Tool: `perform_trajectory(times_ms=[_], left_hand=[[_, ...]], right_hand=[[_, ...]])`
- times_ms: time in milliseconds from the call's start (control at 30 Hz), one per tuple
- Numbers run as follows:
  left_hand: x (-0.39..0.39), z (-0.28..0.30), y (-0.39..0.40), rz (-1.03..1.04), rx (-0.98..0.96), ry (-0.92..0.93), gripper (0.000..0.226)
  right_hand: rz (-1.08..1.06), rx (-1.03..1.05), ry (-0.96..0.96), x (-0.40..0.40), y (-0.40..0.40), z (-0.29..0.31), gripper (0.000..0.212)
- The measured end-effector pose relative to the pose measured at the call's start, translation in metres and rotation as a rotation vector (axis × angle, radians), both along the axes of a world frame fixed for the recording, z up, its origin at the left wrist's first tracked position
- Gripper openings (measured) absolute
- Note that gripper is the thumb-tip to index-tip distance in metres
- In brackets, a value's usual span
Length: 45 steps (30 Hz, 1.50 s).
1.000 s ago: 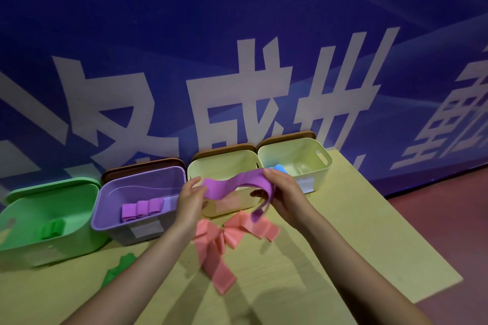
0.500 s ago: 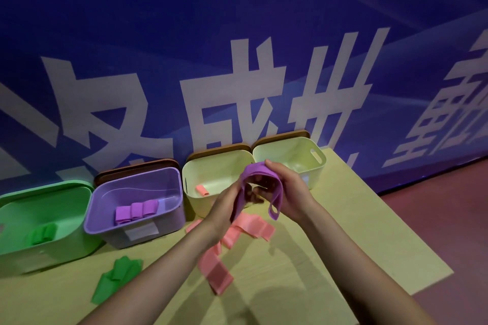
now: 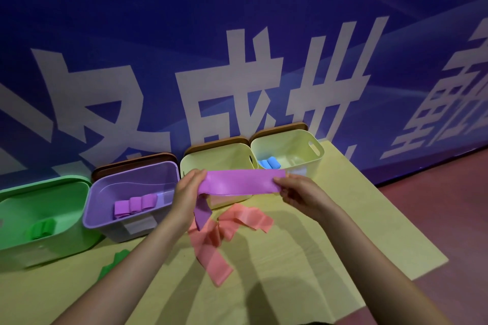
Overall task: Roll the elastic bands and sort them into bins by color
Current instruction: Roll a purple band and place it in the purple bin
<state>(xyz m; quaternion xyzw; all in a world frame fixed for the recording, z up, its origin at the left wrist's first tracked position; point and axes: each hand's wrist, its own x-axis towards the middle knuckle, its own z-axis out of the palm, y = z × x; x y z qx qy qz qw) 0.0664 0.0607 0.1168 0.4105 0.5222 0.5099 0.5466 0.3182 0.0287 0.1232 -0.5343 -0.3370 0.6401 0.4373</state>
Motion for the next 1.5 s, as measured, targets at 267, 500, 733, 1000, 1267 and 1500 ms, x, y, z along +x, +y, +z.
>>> perform_trajectory(times_ms=[267,500,733,1000,1267,1500], left_hand=[[0.011,-0.035,-0.019,-0.368,0.014,0.39,0.017],[0.049,0.016,-0.02,-0.325,0.224,0.245,0.025],[0.064,0.035,-0.02,-0.052,0.276,0.079,0.032],[0.044,0.063,0.004,0.199,0.06,-0.313,0.021],[0.029,0.062,-0.001,0.026,-0.034,-0.546,0.038],[0.033,0.077,-0.02,0.027,0.146,-0.192,0.026]], right_hand=[[-0.069,0.329,-0.085,-0.025,0.003,0.028,0.012],[0.24,0.491,-0.401,-0.041,0.009,0.042,0.01],[0.069,0.353,-0.07,-0.051,0.007,0.029,0.031],[0.359,0.155,-0.087,-0.067,-0.024,-0.023,0.012],[0.289,0.056,-0.05,-0.076,-0.04,-0.058,0.015],[0.462,0.207,-0.599,-0.061,-0.032,-0.061,0.031]])
